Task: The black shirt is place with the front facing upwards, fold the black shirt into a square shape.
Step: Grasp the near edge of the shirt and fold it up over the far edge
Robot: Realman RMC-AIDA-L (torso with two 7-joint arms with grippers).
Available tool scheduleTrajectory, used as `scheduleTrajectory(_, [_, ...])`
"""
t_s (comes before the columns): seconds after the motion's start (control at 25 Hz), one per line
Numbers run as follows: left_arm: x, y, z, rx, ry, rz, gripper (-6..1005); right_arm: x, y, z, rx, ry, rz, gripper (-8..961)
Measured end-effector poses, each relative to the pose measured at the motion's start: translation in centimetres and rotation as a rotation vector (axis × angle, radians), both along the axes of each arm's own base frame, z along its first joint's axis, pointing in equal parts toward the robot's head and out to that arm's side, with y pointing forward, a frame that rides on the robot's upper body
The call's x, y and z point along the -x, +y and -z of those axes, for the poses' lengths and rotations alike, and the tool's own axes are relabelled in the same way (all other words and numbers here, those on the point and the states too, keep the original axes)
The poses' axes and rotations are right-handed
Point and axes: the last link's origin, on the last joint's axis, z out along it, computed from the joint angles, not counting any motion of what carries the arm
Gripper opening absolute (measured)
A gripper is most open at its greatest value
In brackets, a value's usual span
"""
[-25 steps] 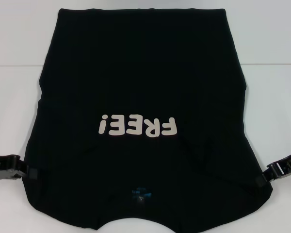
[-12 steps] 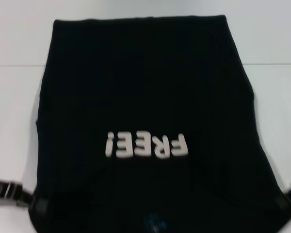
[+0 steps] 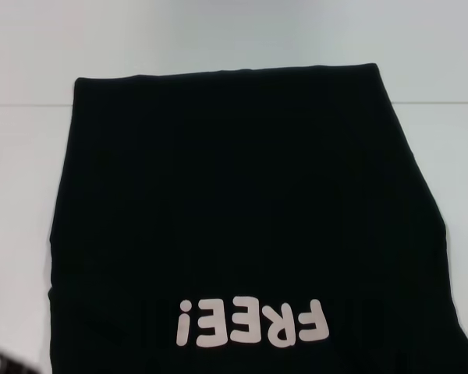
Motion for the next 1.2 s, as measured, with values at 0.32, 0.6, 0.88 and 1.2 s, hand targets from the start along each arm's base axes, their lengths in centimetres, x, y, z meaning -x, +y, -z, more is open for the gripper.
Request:
scheduleTrajectory(0.32, [-1.2,6.6,-3.9,-0.475,-0.104,-0.107,60,0.2,5.2,-4.1,-0.512,0.213,0.186,20])
scheduleTrajectory(0.6, [0.3,10.5,-4.8,-0.879,-0.169,-0.276,76,-0.6,8.9,-7.4,-0.951,0.426,0.264,22])
scheduleTrajectory(0.88, [0.8,11.5,-2.2,-1.064,-0.236,-0.299,92,-1.0,10.6,-4.0,-1.106,0.508,0.222,24])
scheduleTrajectory(1.2, [1.6,12.4,0.0,-1.104,-0.120,-0.299,111,-1.2,12.0,-0.5,-1.162,0.357,0.158,26])
